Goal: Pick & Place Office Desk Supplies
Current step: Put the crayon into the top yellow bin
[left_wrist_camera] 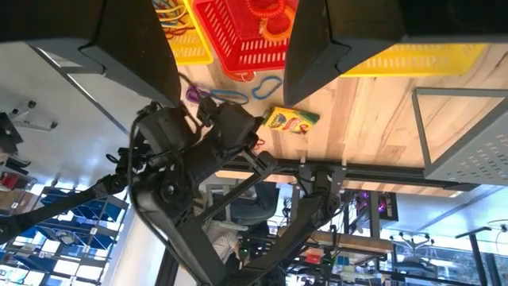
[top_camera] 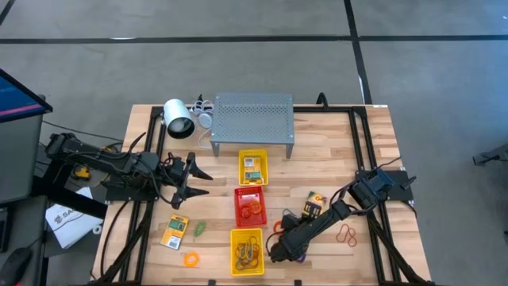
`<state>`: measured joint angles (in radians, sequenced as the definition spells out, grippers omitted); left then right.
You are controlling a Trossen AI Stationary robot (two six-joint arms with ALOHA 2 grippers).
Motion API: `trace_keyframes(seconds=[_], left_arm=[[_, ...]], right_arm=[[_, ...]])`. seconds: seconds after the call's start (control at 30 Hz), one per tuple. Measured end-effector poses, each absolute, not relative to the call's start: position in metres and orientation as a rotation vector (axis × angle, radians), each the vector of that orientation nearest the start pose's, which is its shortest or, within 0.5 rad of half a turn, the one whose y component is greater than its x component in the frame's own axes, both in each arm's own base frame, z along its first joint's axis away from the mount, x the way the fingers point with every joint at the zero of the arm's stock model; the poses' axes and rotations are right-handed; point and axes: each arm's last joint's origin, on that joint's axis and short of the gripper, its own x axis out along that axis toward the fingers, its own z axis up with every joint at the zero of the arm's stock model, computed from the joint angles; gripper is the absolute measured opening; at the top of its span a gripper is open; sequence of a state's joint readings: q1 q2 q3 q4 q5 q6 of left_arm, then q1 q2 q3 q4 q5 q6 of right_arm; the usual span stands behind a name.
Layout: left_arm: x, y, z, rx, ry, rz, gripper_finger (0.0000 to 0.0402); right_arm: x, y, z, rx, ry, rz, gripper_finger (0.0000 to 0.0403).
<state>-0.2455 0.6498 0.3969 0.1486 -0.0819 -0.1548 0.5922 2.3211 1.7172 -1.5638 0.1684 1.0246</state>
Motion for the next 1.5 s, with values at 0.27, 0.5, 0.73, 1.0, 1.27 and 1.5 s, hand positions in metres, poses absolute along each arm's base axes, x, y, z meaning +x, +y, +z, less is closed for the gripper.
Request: trace_keyframes(seconds=[0.27,0.5,0.73,1.0,1.27,1.5], left_arm=[[0.154,-0.036,0.25,-0.137,0.117,-0.155,0.0218],[0.154,-0.036,0.247,-0.133,0.143,-0.153,0.0218],[0.153,-0.036,0.243,-0.126,0.183,-0.149,0.0218],[0.153,-0.036,0.243,-0.101,0.18,-0.152,0.0218],[0.153,-0.036,0.243,-0.099,0.18,-0.152,0.0218],[0.153,-0.036,0.243,-0.075,0.178,-0.154,0.0218]], right_arm=[[0.331,0.213,0.143,-0.111,1.753,-0.693,0.0001],[0.341,0.214,0.161,-0.065,1.716,-0.648,0.0],[0.342,0.205,0.199,0.033,1.611,-0.646,0.0],[0.33,0.188,0.256,0.113,1.442,-0.637,0.0],[0.326,0.156,0.295,0.155,1.369,-0.599,0.0],[0.334,0.127,0.313,0.106,1.342,-0.556,0.0]])
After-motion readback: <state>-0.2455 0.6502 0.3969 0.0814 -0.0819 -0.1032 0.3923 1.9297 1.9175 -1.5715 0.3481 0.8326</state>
